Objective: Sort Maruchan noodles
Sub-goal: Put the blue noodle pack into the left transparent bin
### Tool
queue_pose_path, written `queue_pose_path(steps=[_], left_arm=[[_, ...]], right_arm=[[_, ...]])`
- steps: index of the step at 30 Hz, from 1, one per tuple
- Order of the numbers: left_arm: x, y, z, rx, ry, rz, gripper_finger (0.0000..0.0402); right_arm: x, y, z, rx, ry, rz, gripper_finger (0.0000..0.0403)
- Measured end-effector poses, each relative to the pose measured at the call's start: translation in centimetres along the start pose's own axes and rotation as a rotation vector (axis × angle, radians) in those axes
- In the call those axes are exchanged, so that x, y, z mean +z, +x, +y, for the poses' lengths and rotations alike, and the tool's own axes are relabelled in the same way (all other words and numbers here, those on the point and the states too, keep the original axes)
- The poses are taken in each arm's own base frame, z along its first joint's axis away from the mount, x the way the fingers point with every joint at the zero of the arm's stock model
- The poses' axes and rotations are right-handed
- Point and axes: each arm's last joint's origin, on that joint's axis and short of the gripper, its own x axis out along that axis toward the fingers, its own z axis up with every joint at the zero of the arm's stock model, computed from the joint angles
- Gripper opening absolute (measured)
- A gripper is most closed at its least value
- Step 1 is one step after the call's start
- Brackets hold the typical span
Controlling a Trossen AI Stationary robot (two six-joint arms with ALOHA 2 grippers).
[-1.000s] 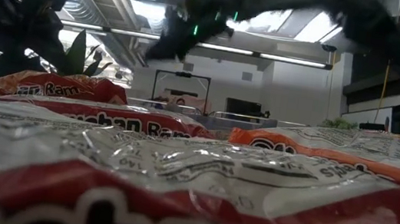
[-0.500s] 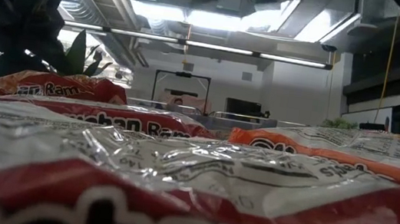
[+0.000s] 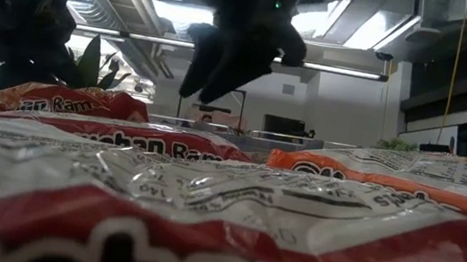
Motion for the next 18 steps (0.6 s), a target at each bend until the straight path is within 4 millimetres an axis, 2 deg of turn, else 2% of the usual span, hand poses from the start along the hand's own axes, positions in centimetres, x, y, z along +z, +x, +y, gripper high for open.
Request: queue_pose_path(steps=[4, 8, 13, 18], left_arm=[[0.0, 0.0, -0.3, -0.048, -0.081, 0.039, 0.0167], [-0.2, 0.0, -0.1, -0.018, -0.150, 0.063, 0.0167], [-0.7, 0.4, 0.7, 0.086, -0.270, 0.093, 0.0167], [-0.8, 0.9, 0.3, 0.069, -0.354, 0.085, 0.0167]], right_arm=[[-0.7, 0.8, 0.5, 0.053, 0.337, -0.004, 0.0223], [-1.1, 1.1, 0.6, 0.094, 0.635, 0.011, 0.0223], [-0.9, 1.6, 0.8, 0.066, 0.859, 0.004, 0.0223], [-0.8, 2.2, 0.6, 0.064, 1.093, -0.004, 0.0223]])
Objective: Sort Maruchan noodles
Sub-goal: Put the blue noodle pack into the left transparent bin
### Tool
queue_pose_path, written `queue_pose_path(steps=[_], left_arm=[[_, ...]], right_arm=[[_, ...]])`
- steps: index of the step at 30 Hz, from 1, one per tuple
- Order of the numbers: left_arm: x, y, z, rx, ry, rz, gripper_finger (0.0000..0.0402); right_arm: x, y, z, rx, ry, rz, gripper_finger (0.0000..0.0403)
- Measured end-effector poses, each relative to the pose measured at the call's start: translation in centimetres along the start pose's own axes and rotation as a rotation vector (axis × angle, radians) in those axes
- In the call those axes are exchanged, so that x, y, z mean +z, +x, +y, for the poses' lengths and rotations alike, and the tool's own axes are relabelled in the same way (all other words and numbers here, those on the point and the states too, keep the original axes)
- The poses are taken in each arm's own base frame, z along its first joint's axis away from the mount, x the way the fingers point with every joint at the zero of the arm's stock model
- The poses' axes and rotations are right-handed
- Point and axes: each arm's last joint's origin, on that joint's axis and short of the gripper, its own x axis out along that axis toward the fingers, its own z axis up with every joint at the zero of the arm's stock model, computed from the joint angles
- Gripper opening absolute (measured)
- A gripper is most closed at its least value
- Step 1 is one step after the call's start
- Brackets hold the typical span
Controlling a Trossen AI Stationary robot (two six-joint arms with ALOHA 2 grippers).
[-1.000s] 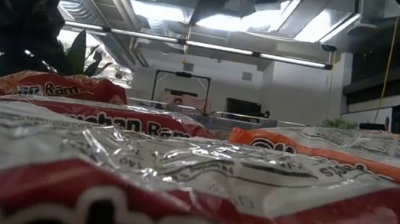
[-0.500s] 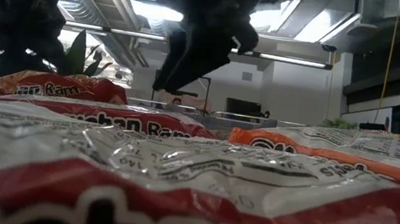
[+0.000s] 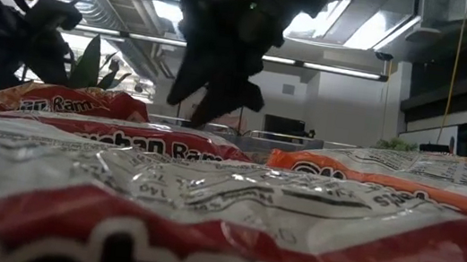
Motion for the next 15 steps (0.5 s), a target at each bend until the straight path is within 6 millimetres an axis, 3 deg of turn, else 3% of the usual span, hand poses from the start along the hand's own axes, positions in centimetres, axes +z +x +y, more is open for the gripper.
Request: queue_pose_path(steps=[7, 15], left_arm=[[-0.2, 0.4, 0.1, 0.029, 0.012, 0.001, 0.0167], [-1.0, 1.7, 2.5, -0.084, -0.049, 0.003, 0.0171]], right_arm=[[-0.1, 0.2, -0.3, -0.072, 0.207, -0.032, 0.0232], [-1.5, 1.3, -1.4, -0.147, 0.385, -0.027, 0.0317]])
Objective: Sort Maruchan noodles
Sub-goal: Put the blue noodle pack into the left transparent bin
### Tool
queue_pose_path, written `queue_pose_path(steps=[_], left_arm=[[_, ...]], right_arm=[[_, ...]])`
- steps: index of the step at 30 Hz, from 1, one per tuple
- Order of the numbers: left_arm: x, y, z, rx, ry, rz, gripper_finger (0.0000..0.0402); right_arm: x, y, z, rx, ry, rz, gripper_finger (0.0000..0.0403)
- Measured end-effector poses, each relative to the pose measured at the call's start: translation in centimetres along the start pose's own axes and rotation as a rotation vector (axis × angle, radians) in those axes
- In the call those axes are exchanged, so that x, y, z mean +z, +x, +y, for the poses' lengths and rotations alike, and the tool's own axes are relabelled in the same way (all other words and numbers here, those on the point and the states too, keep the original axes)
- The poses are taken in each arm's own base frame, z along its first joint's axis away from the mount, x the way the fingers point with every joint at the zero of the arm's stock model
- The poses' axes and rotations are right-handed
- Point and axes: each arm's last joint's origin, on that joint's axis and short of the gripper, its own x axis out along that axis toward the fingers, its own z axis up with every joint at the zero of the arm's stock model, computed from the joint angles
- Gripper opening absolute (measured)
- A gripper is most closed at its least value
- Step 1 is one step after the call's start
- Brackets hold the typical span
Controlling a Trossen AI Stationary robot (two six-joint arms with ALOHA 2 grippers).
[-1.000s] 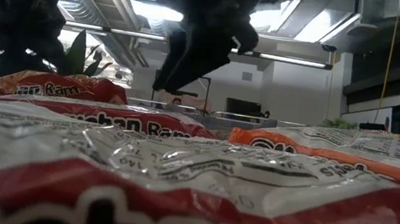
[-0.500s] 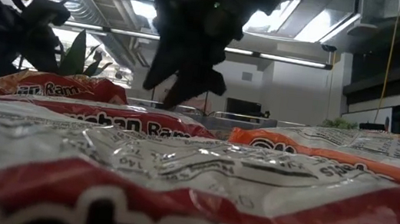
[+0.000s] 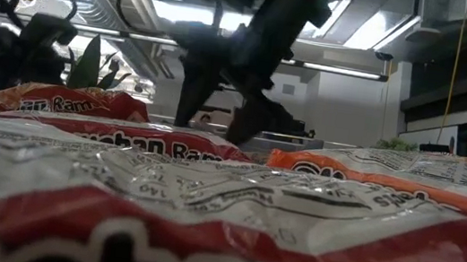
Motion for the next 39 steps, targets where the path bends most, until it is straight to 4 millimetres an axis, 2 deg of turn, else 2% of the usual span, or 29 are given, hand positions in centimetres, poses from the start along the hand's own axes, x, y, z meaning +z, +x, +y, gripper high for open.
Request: queue_pose_path(steps=[2, 7, 12, 19, 24, 30, 39], left_arm=[[-0.1, 0.1, 0.8, -0.009, -0.007, 0.000, 0.0171], [0.0, 0.1, 0.5, -0.032, 0.033, -0.018, 0.0172], [-0.1, 0.1, 0.5, -0.034, 0.036, -0.005, 0.0172], [-0.1, 0.2, 0.6, -0.021, 0.010, -0.012, 0.0172], [-0.1, 0.5, 0.3, -0.038, -0.024, -0.021, 0.0172], [-0.1, 1.1, 0.4, -0.021, -0.028, -0.024, 0.0172], [-0.4, 1.7, 0.2, -0.030, -0.028, -0.008, 0.0172]], right_arm=[[-0.8, 0.8, -0.6, -0.017, 0.042, 0.018, 0.0333], [-1.9, 2.2, -1.2, 0.028, 0.125, -0.009, 0.0347], [-1.8, 2.8, -1.1, 0.133, 0.211, -0.073, 0.0341], [-1.6, 2.9, -1.1, 0.113, 0.215, -0.137, 0.0339], [-1.2, 3.3, -0.6, 0.179, 0.217, -0.176, 0.0339], [-1.3, 4.5, -0.6, 0.208, 0.243, -0.161, 0.0340], [-1.1, 4.7, -0.4, 0.245, 0.236, -0.178, 0.0340]])
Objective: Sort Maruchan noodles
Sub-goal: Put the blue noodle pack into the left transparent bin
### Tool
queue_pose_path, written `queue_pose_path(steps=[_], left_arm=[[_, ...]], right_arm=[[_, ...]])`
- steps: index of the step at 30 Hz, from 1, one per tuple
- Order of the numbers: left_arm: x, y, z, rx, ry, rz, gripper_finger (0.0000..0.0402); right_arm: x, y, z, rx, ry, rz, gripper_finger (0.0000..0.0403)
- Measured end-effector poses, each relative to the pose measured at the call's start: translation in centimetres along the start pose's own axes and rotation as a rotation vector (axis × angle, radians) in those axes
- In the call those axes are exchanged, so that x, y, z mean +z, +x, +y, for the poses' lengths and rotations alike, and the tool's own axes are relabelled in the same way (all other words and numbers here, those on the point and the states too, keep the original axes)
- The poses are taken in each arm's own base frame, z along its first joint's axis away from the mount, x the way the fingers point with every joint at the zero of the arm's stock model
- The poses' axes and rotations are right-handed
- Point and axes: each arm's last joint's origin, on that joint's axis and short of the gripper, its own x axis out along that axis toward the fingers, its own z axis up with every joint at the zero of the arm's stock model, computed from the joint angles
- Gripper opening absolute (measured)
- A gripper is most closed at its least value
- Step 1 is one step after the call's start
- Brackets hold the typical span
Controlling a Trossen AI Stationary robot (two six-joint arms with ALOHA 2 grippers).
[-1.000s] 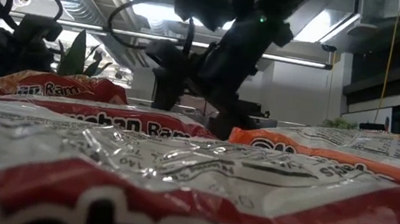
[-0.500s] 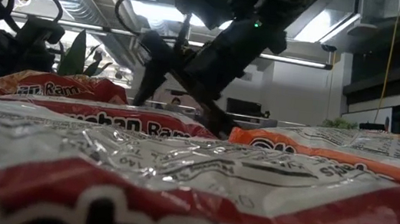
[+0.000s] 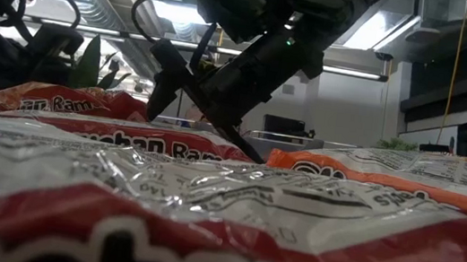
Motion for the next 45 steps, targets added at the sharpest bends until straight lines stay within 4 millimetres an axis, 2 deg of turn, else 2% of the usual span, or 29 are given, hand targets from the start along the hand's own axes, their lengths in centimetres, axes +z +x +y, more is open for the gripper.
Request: queue_pose_path(steps=[13, 16, 21, 37, 45], left_arm=[[-0.5, 0.9, -0.4, 0.028, 0.023, 0.015, 0.0172], [-0.7, 1.2, -0.8, 0.035, 0.053, 0.036, 0.0172], [-0.8, 1.8, -1.4, 0.048, 0.073, 0.050, 0.0172], [-0.9, 2.1, -1.8, 0.041, 0.087, 0.056, 0.0172], [-0.7, 1.6, -2.5, -0.015, 0.110, 0.074, 0.0172]], right_arm=[[0.4, 0.3, 0.0, 0.032, -0.017, -0.022, 0.0339], [0.4, 0.3, 0.0, 0.025, -0.018, -0.036, 0.0326], [0.3, 0.4, -0.1, 0.015, -0.036, -0.035, 0.0264], [0.3, 0.3, -0.1, 0.019, -0.052, -0.022, 0.0015], [0.2, 0.2, 0.0, 0.049, -0.034, 0.047, 0.0005]])
